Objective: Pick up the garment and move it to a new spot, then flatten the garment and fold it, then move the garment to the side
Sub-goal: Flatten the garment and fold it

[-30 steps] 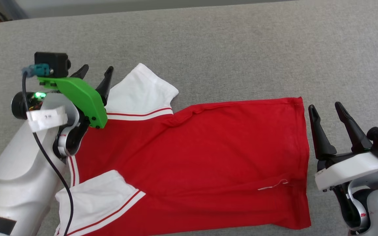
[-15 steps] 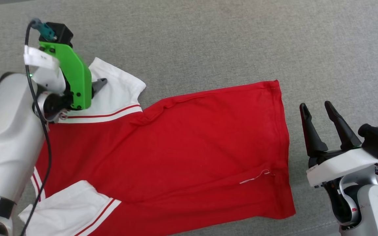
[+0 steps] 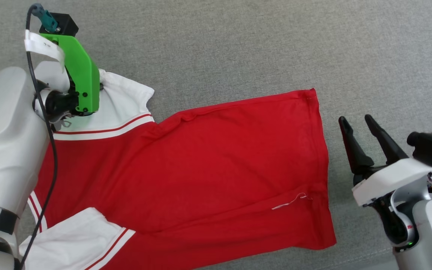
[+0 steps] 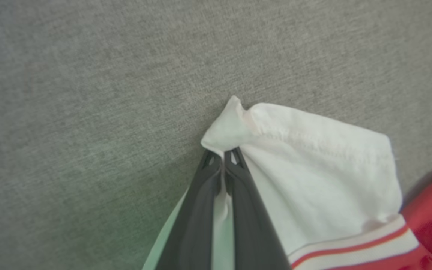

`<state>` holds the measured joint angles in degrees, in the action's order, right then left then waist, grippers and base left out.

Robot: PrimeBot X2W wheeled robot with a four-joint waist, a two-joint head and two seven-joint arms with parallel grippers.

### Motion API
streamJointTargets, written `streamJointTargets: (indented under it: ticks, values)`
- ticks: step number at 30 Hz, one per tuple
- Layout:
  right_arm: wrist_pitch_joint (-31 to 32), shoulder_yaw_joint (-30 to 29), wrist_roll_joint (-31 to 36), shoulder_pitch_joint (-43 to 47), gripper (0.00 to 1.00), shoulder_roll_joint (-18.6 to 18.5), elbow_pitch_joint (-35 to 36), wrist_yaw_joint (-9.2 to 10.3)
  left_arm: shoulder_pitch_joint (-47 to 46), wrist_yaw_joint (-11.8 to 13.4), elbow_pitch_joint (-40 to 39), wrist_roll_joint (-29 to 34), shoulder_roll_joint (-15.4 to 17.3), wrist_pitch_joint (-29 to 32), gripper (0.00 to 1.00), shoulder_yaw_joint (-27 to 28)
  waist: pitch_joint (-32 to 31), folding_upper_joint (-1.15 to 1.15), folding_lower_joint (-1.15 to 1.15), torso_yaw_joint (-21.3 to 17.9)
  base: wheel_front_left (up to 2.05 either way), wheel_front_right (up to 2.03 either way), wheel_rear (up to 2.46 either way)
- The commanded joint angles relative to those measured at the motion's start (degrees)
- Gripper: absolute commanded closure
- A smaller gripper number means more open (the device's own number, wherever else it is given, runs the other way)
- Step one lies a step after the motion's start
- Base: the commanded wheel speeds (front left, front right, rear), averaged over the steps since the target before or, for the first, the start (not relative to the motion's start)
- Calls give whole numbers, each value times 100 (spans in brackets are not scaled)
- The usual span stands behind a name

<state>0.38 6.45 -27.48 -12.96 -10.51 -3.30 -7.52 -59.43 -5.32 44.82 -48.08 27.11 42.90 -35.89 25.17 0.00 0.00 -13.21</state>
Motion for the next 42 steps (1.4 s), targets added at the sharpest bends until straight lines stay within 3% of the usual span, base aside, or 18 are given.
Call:
streamJointTargets:
  ticks: [1, 4, 12, 20, 26, 27, 28, 30, 35, 42]
  values:
    - [96, 26, -100, -180, 0, -107, -86, 3, 317, -26, 187, 39, -161, -83, 100, -120, -93, 0, 0, 82, 0, 0, 0]
    - [424, 160, -274, -427, 0, -359, -318, 3, 265, -65, 217, -13, -243, -366, 100, -54, -203, 0, 0, 226, 0, 0, 0]
    - [1997, 747, -701, -1266, 0, -1103, -1057, 3, 161, -154, 95, -1, -359, -1144, 100, -27, -440, 0, 0, 727, 0, 0, 0]
    - [2940, 1324, -974, -1965, 0, -1497, -1503, 3, 190, -196, -300, -32, -434, -1504, 100, -134, -403, 0, 0, 1172, 0, 0, 0]
    - [3780, 1890, -1239, -2189, 0, -1522, -2166, 3, 230, -206, -541, -103, -475, -1658, 100, -191, -325, 0, 0, 1317, 0, 0, 0]
    - [3896, 1934, -1293, -2189, 17, -1511, -2267, 3, 229, -207, -568, -101, -477, -1670, 100, -207, -311, 0, 0, 1335, 0, 0, 0]
    - [4025, 1993, -1354, -2185, 64, -1498, -2375, 3, 231, -208, -604, -96, -476, -1693, 100, -229, -301, 0, 0, 1352, 0, 0, 0]
    - [4243, 2065, -1492, -2171, 100, -1487, -2519, 3, 230, -210, -672, -92, -472, -1718, 100, -269, -283, 0, 0, 1388, 0, 0, 0]
    - [4197, 2015, -1697, -2277, 100, -1558, -2569, 3, 259, -212, -796, -103, -407, -1823, 100, -314, -316, 0, 0, 1410, 0, 0, 0]
    - [3642, 1673, -1818, -2263, 100, -1773, -2176, 3, 550, -214, -1078, -207, -142, -2056, 100, -306, -605, 0, 0, 1345, 0, 0, 0]
